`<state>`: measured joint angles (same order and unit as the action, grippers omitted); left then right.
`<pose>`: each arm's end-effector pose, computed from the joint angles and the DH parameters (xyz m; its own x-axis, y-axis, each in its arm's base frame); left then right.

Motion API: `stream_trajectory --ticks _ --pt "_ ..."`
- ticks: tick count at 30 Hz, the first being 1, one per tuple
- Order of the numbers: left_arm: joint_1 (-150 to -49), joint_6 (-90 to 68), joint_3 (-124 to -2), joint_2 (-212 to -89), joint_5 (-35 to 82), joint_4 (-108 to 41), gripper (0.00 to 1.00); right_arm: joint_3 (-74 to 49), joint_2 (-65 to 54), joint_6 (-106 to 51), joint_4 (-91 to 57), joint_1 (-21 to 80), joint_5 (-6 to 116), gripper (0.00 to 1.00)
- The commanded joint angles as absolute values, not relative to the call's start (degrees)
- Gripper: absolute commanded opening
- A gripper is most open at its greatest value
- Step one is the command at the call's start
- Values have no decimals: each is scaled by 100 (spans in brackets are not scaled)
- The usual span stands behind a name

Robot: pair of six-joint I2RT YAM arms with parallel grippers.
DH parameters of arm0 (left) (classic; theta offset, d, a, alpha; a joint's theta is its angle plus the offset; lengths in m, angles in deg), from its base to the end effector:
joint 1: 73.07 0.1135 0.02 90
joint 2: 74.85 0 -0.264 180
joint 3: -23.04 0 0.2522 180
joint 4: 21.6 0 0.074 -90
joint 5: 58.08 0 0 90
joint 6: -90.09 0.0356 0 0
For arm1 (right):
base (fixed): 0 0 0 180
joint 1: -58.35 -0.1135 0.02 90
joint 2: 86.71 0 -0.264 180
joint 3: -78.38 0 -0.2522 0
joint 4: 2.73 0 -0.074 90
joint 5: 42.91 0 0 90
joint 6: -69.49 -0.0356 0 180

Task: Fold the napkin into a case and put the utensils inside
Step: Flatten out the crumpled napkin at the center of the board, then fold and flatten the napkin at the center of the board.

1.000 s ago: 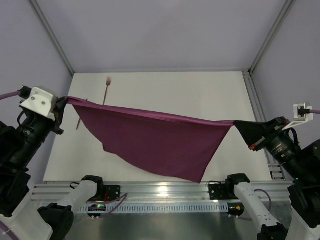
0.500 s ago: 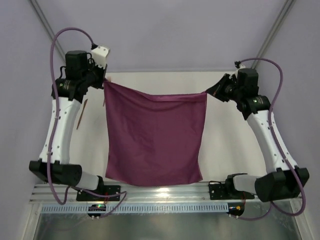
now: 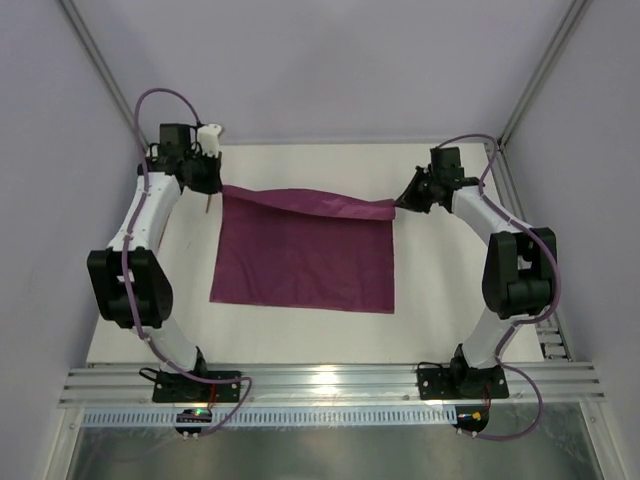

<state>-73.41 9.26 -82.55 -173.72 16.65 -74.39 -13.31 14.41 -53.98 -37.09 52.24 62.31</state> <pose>0.3863 -0.0117 0.3258 -0.6809 0.1578 -0.7151 0.3008 0.9506 -0.0767 0.3873 0.0509 0.2372 -0.7628 0.4535 -0.4609 0.1685 0.8275 0.5355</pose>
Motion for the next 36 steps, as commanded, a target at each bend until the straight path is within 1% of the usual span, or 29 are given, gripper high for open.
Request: stream_trajectory --ticks 1,5,6,10,11,12,17,20,23,29,36 --pt "-7342 950 -7827 -17110 1197 -7087 0 -1499 1068 -5286 -3240 5229 6151 4" --pt "-7333 924 -7335 -16794 1162 -7210 0 -2034 682 -5233 -3188 5237 6264 4" --pt "-7159 923 -7203 -16706 1162 -7358 0 -2175 585 -5233 -3179 5229 6300 4" --pt "-7061 1143 -6264 -16143 1267 -7623 0 -3264 -169 -5259 -3126 5158 6344 4" --pt "-7052 1300 -5888 -16020 1302 -7658 0 -3466 -311 -5276 -3108 5089 6353 4" --pt "-7052 1354 -5718 -15784 1381 -7702 0 -3816 -452 -5329 -3091 5027 6335 4" --pt "-7017 1635 -4893 -15185 1513 -7870 0 -4583 -1216 -5417 -3205 4491 5949 4" --pt "-7017 1766 -4506 -15000 1566 -7808 0 -5259 -1463 -5645 -2986 4446 5913 4" --pt "-7008 1864 -4285 -14982 1654 -7720 0 -5638 -1534 -5848 -2801 4280 5887 4" --pt "-7008 1960 -4108 -14912 1777 -7694 0 -5841 -1560 -5892 -2888 4104 5711 4" --pt "-6955 2110 -4363 -14508 1952 -8080 0 -5543 -1982 -5681 -3503 4104 5650 4"
